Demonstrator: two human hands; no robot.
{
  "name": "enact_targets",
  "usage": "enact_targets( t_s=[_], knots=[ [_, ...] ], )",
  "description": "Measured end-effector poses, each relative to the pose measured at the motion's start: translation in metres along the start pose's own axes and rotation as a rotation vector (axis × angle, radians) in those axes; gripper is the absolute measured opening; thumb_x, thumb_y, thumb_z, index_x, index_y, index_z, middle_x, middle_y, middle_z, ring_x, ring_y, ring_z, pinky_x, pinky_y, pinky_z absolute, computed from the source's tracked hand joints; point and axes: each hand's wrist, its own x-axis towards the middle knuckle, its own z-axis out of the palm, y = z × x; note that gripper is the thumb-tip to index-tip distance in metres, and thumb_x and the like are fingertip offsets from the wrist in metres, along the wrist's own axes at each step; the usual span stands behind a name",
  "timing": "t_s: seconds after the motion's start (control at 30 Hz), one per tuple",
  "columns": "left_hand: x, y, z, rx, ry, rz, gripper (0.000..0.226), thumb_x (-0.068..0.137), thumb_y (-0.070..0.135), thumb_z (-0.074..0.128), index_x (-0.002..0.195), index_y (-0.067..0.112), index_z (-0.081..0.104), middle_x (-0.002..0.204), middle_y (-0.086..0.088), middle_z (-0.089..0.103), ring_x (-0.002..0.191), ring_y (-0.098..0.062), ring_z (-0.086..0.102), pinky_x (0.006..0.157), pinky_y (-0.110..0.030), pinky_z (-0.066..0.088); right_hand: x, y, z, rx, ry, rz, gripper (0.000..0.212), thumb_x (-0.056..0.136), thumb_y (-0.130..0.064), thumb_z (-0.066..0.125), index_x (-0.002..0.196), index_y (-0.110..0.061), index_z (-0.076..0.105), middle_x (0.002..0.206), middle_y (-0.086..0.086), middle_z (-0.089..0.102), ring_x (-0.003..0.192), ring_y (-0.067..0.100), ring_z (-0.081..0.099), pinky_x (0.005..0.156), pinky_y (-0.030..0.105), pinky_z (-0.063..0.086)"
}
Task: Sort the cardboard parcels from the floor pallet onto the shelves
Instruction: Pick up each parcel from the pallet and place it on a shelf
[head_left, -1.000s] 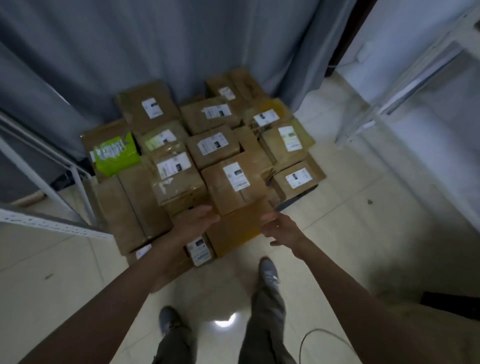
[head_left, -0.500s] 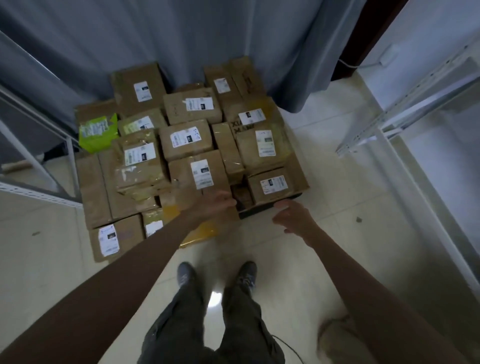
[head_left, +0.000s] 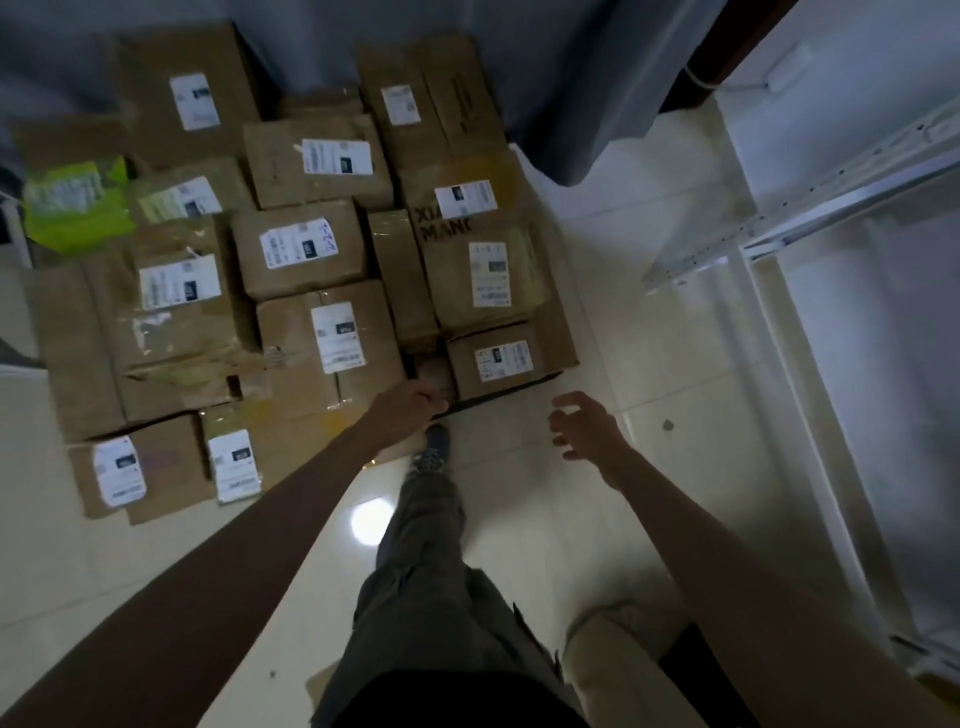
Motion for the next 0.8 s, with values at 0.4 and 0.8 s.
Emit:
enact_targets(
  t_s=[0.4,0.8],
  knots=[
    [0.133,0.028,0.068,-0.260,0.044,-0.241,0.041,0.096,0.025,0.068,0.132,0.009,0.060,0.131,-0.008,0.064,0.122,-0.024,0.059,0.106,-0.035,0.045,0.202,-0.020,-0.023,-0.005,-0.113,0.078,0.012,0.102,-0.022,0.052,0.093,-0.024,0.060,0.100,0.011,0.067,0.087,0.027,0.065,0.077,0.040,0.058],
    [0.328,-0.048,0.183,-0.945,0.104,-0.676,0.042,0.093,0.039,0.067,0.124,0.013,0.062,0.117,-0.011,0.064,0.098,-0.033,0.062,0.085,-0.047,0.052,0.442,0.067,0.034,0.158,-0.279,0.443,0.042,0.104,-0.023,0.053,0.143,-0.009,0.047,0.136,0.014,0.058,0.116,0.030,0.061,0.094,0.043,0.055]
  ],
)
